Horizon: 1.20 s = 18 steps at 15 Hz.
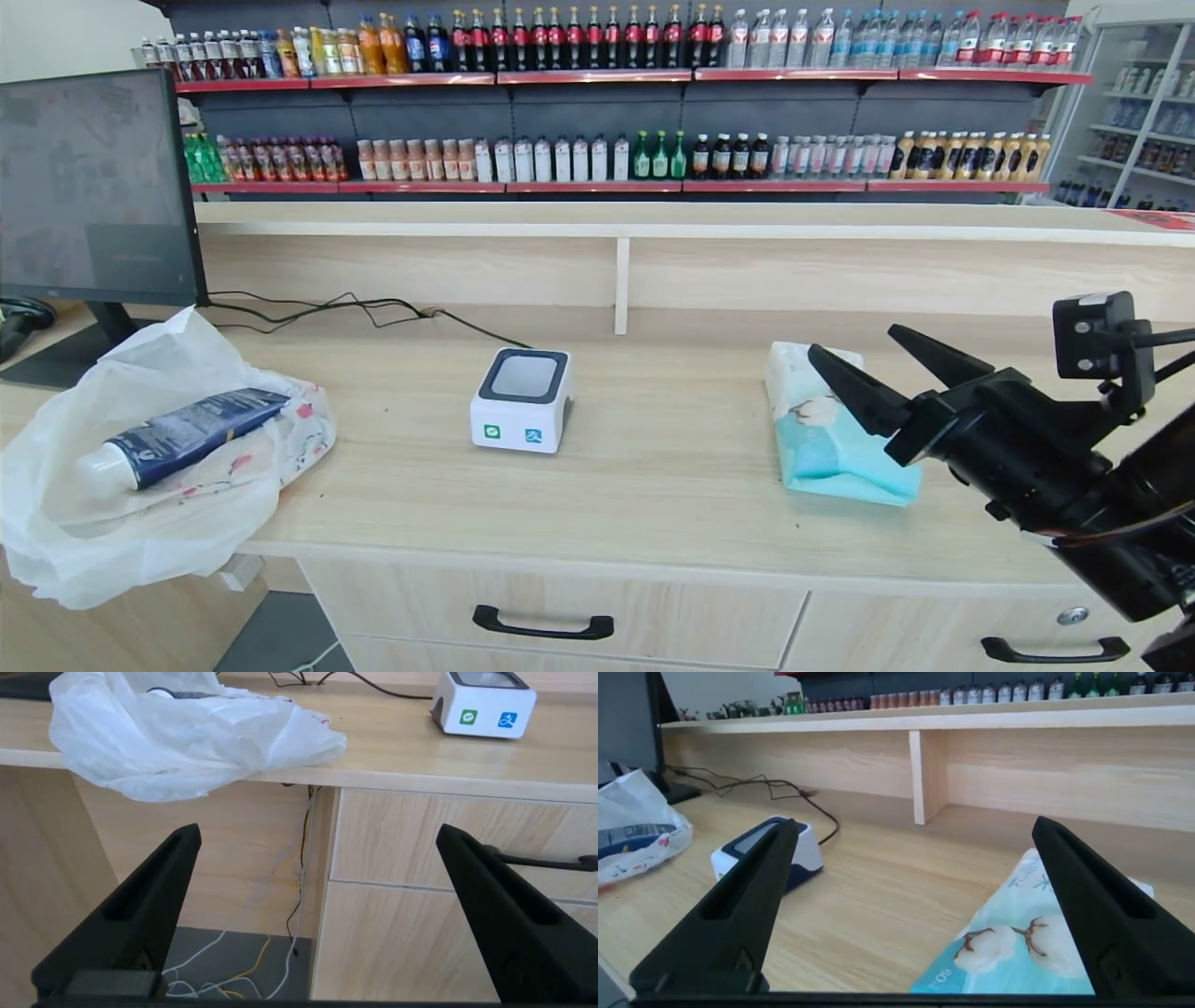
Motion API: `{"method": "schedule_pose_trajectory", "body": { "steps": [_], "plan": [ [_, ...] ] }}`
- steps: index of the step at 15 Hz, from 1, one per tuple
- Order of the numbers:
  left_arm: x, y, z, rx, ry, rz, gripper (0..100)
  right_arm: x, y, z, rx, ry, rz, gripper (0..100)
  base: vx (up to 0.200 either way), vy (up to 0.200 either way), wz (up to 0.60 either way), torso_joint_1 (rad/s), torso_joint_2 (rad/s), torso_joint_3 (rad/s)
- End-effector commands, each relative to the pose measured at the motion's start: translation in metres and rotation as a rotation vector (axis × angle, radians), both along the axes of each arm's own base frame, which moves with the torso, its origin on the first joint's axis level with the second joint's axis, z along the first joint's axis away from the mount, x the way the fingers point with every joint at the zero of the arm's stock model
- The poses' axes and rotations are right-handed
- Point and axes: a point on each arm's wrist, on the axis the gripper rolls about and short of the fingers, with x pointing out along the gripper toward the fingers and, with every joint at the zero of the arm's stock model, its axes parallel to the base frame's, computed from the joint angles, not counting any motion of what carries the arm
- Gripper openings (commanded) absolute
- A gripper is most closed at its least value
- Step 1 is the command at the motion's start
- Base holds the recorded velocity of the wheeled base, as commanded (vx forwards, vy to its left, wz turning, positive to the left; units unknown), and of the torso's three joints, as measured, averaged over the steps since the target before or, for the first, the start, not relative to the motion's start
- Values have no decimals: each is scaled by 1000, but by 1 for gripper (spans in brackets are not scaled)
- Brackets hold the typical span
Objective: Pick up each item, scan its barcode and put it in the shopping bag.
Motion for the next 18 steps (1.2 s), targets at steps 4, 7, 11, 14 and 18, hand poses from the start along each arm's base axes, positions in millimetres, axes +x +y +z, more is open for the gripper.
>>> {"method": "schedule_pose_trajectory", "body": {
  "steps": [4, 7, 11, 14, 18],
  "plan": [
    [0, 0, 0, 0, 0, -1, 100, -10, -7, -4, 2, 23, 4, 100, 0, 0, 0, 0, 0, 0],
    [0, 0, 0, 0, 0, -1, 100, -4, -12, 9, -20, -48, 119, 100, 0, 0, 0, 0, 0, 0],
    [0, 0, 0, 0, 0, 0, 100, 14, -12, 20, 57, 14, 131, 100, 0, 0, 0, 0, 0, 0],
    [0, 0, 0, 0, 0, -1, 100, 20, -12, 42, 58, 166, 164, 100, 0, 0, 0, 0, 0, 0],
    [0, 0, 0, 0, 0, -1, 100, 43, -31, 44, -209, 436, -137, 100, 0, 0, 0, 0, 0, 0]
  ]
}}
